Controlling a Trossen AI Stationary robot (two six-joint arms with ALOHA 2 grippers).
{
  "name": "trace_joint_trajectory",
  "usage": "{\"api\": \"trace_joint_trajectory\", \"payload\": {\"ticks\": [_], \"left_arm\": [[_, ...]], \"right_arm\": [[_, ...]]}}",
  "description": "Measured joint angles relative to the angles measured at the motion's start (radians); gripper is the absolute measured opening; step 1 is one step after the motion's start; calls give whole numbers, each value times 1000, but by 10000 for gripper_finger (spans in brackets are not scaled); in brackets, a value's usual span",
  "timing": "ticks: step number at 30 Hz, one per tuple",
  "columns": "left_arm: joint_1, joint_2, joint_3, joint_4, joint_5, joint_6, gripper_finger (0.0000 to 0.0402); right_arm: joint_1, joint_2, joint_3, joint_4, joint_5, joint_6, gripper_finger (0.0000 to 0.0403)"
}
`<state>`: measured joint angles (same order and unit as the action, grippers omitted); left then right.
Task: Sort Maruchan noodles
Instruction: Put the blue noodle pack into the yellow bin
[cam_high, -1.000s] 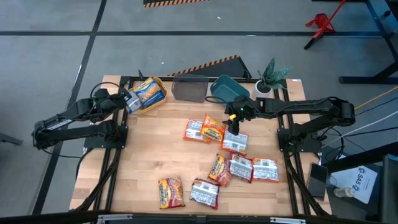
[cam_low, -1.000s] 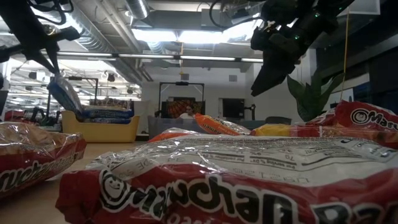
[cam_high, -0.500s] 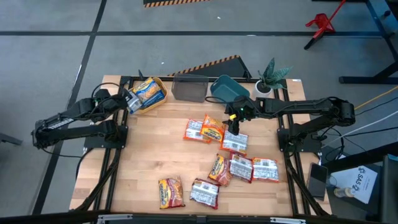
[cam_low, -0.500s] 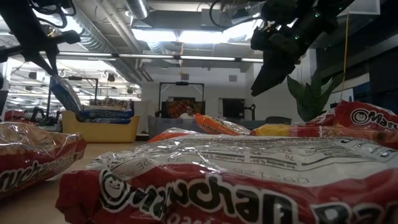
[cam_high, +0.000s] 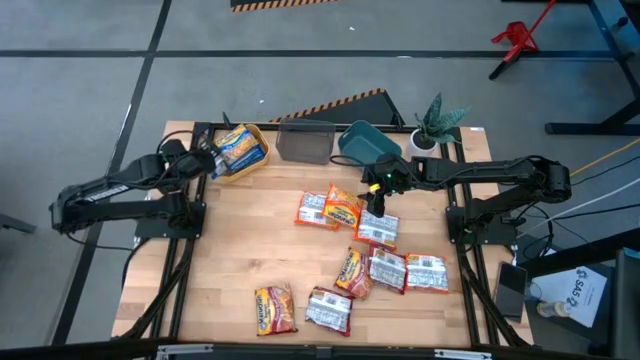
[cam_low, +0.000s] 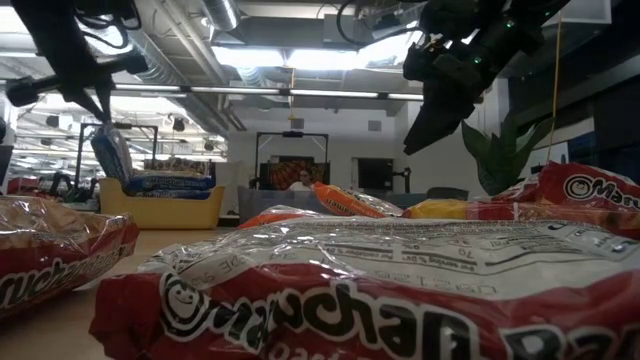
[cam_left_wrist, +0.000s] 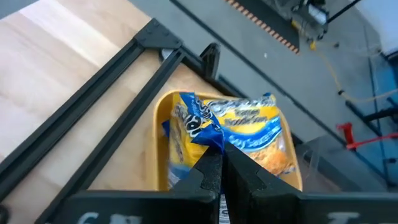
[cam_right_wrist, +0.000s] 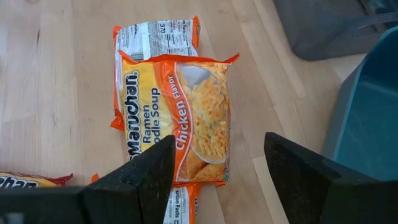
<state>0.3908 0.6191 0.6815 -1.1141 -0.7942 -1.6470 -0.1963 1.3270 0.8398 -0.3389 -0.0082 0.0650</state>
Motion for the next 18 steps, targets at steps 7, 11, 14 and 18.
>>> {"api": "trace_joint_trajectory", "payload": {"ticks": [7, 11, 14, 18], "left_arm": [[13, 70, 0, 42, -50, -22, 0], [43, 108, 0, 61, 41, -32, 0], [57, 126, 0, 63, 128, -42, 0], [58, 127, 0, 67, 204, -56, 0]], "right_arm": [[0, 0, 0, 0, -1, -10, 234], [0, 0, 0, 0, -2, -9, 234], [0, 0, 0, -1, -2, -10, 234], [0, 0, 0, -1, 0, -18, 234]]}}
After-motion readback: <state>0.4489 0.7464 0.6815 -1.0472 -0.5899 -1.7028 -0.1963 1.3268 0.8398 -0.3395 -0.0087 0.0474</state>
